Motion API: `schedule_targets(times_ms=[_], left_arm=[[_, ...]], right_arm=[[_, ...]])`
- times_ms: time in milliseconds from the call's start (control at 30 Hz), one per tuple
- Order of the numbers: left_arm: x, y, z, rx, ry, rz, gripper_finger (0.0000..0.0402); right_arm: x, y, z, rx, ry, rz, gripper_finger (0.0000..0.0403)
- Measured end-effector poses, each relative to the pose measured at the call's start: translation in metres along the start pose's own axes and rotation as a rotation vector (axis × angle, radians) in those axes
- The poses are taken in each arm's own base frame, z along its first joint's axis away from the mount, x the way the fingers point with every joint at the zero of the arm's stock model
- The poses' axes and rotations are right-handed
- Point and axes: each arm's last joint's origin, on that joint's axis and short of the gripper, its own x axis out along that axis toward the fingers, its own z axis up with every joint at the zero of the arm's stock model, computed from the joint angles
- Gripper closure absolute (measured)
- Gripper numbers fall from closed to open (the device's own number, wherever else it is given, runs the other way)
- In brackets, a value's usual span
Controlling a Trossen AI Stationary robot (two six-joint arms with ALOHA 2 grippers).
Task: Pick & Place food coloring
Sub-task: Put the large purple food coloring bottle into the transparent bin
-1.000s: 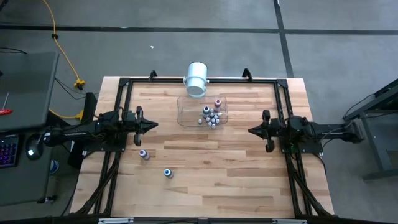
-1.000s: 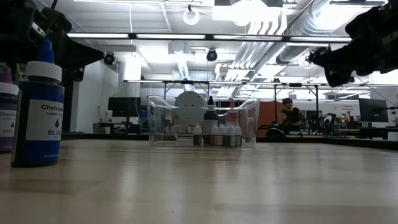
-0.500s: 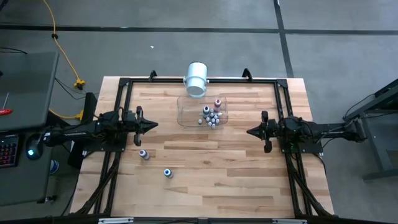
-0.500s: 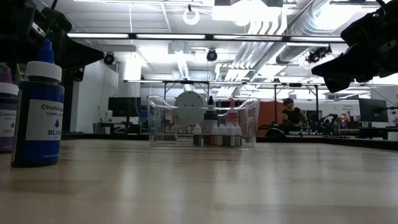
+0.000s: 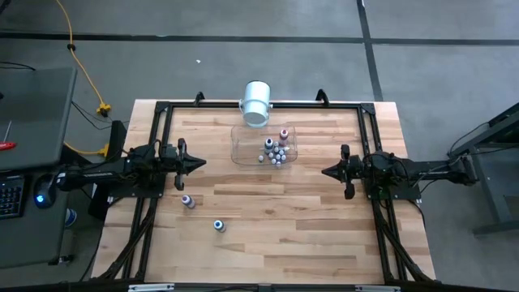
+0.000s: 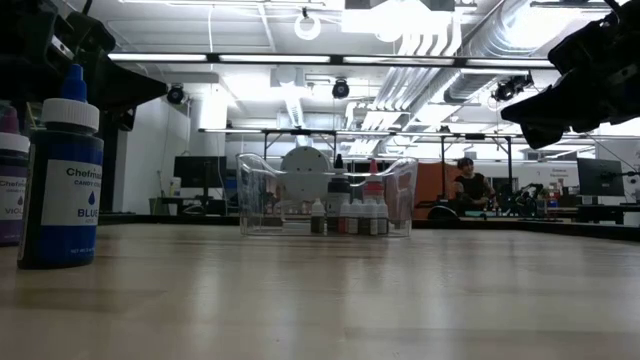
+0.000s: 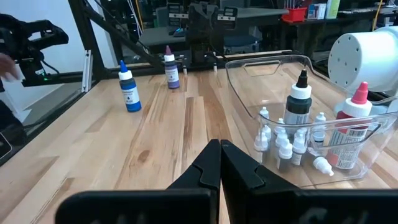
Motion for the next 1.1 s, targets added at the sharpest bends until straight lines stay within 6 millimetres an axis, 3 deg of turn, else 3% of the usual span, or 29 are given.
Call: schedule_targets(times_ms=[933,1100], left_arm=[[0.000,0.000,0.001,-0.079,-0.004,-0.001,0.0401],[-0.003,-0.004,0.014,-0.013,-0.003,-0.077,0.0401]], right_arm=[[0.000,0.000,0.000,0.000,-0.001,0.000,0.0402],[0.000,0.000,0.000,0.000,-0.001,0.000,0.0402]])
